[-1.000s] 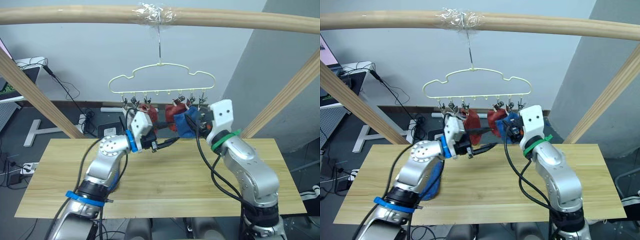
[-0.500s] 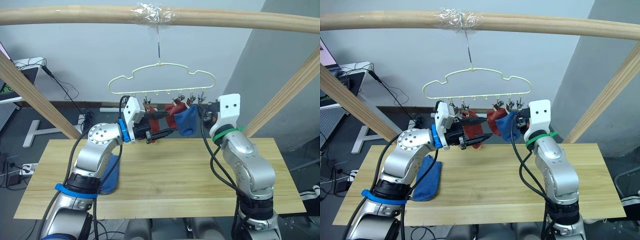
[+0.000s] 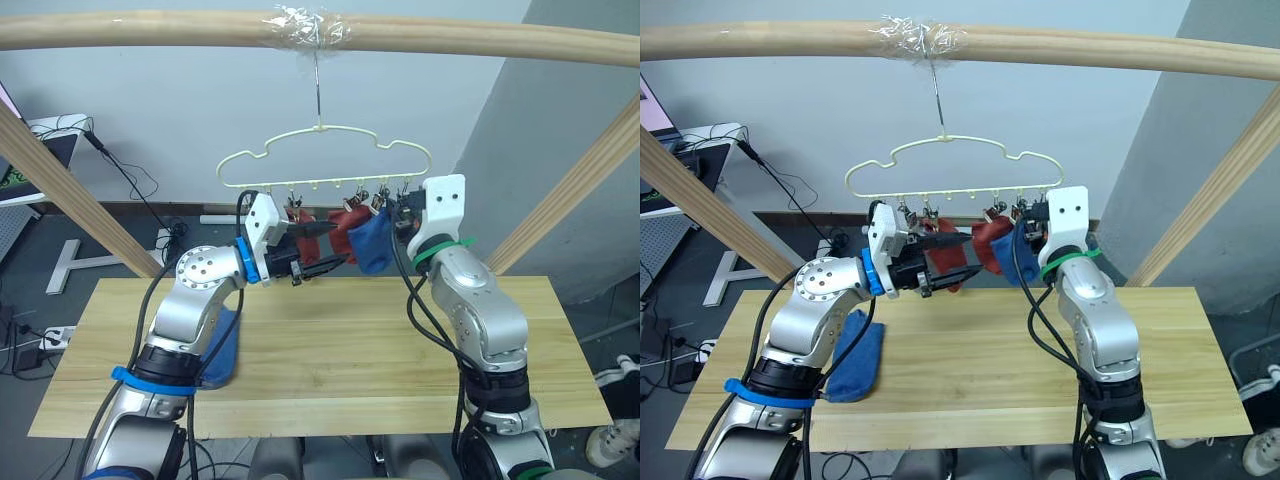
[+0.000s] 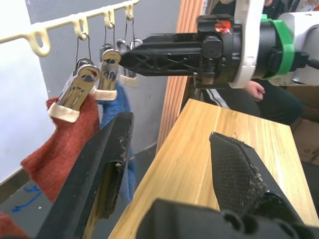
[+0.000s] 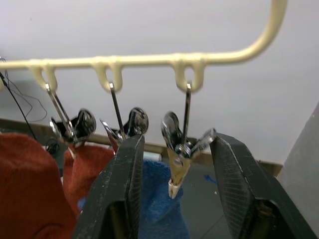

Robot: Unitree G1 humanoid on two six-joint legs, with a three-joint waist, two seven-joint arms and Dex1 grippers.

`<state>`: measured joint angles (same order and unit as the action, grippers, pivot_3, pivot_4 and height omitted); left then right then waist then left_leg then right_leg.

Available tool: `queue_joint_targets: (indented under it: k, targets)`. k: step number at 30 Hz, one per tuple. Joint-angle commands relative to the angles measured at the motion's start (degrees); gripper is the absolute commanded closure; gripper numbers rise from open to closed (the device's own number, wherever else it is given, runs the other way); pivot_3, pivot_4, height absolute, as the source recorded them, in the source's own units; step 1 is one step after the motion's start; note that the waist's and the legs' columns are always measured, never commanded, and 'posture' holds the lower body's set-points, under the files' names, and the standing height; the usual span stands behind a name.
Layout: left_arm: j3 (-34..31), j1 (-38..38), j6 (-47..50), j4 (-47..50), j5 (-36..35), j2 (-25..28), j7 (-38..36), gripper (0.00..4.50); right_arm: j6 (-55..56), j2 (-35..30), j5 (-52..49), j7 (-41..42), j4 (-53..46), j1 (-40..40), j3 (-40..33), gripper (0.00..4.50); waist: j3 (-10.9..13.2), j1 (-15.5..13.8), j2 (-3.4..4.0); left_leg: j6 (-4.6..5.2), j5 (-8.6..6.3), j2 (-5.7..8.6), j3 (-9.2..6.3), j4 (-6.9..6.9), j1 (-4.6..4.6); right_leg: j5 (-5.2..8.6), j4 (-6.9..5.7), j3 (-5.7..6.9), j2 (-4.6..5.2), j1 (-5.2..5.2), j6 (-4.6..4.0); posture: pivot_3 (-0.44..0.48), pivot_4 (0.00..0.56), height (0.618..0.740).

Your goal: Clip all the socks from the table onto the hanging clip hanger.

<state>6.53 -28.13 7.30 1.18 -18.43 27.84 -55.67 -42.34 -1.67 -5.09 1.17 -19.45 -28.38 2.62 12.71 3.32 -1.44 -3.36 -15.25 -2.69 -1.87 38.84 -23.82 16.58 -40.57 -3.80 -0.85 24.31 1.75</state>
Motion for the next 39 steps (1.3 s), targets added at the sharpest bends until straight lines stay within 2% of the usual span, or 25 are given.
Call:
queue_joint_targets:
  k: [1,7,19,22,26,39]
  targets:
    - [-1.3,-1.5,0.3,1.2,-1.1,-0.2,-0.1,1.70,2.1,0.2,0.2,0.3,0.2,-1.8,0.2,2.41,0.0,0.0,0.00,0.00,0.00,0.00,0.00,0.00,0.00,0.00,0.00,0.00,0.00,0.00,0.00,-0.038,0.192,0.705]
    - [-2.2,-2.3,4.8,3.4,-4.9,0.4,-1.8,1.70,3.3,1.2,-0.6,0.7,1.9,-3.2,0.4,2.41,0.0,0.0,0.00,0.00,0.00,0.00,0.00,0.00,0.00,0.00,0.00,0.00,0.00,0.00,0.00,-0.037,0.192,0.705]
    - [-1.7,-2.6,5.7,4.1,-4.3,0.5,-1.5,1.70,4.5,1.7,-0.6,0.9,3.2,-3.8,0.5,2.41,0.0,0.0,0.00,0.00,0.00,0.00,0.00,0.00,0.00,0.00,-0.01,0.00,0.00,0.00,0.00,-0.031,0.192,0.705]
    - [-1.7,-2.6,5.9,4.2,-4.3,0.5,-1.4,1.70,4.6,1.8,-0.6,1.0,3.1,-3.8,0.4,3.00,0.0,0.0,0.00,0.00,0.00,0.00,0.00,0.00,0.00,0.00,-0.02,0.00,0.00,0.00,0.00,-0.031,0.192,0.705]
    - [-1.7,-2.4,5.9,4.5,-4.1,0.6,-1.3,1.70,4.7,1.8,-0.6,1.0,3.0,-3.6,0.5,4.43,0.0,0.0,0.00,0.00,0.00,0.00,0.00,0.00,0.00,0.00,-0.02,0.00,0.00,0.00,0.00,-0.030,0.192,0.705]
    - [-1.7,-2.1,6.2,4.7,-3.8,0.7,-1.0,1.70,5.2,2.0,-1.0,0.9,2.4,-3.6,-0.5,4.48,0.0,0.0,0.00,0.00,0.00,-0.01,0.00,0.00,0.00,0.00,-0.02,-0.01,0.00,0.01,0.00,-0.031,0.192,0.705]
